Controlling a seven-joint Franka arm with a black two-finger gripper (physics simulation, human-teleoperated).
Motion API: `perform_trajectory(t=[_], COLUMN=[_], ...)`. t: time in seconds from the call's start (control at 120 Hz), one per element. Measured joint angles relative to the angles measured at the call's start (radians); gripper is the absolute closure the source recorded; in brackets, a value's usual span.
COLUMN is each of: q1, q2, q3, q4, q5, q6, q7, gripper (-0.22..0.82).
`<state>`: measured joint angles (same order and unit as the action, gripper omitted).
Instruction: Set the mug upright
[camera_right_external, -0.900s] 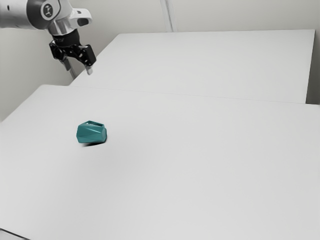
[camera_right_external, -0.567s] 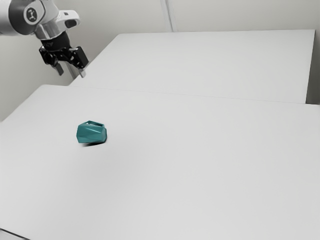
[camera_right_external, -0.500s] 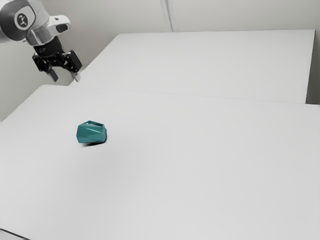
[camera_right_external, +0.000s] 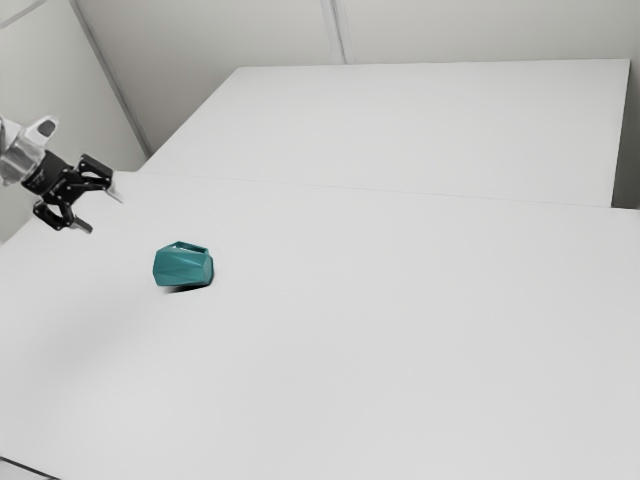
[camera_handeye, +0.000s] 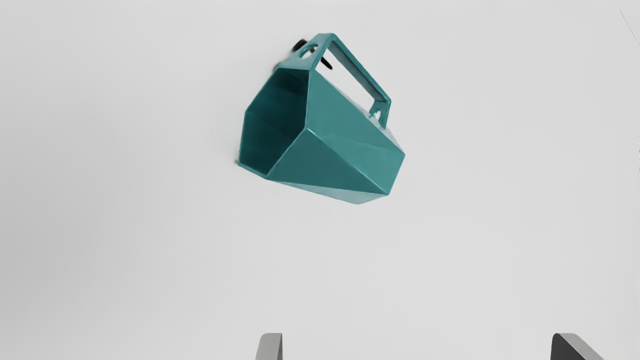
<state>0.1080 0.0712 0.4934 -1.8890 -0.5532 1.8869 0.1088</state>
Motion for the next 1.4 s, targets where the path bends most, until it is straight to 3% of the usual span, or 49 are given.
perform_trajectory(t=[0.142, 0.333, 0.617, 0.925, 1.4], q1=[0.03, 0.045, 0.094, 0.117, 0.115], q2=[0.162, 0.289, 0.486, 0.558, 0.597], q3=[0.038, 0.161, 0.176, 0.153, 0.104], q4=[0.007, 0.017, 0.213, 0.257, 0.276], q5=[-0.202, -0.401, -0.531, -0.593, -0.699], q6=[0.015, -0.06, -0.244, -0.349, -0.383], q7=[0.103, 0.301, 0.519, 0.66, 0.745], gripper=[0.02, 0.02, 0.02, 0.02, 0.03])
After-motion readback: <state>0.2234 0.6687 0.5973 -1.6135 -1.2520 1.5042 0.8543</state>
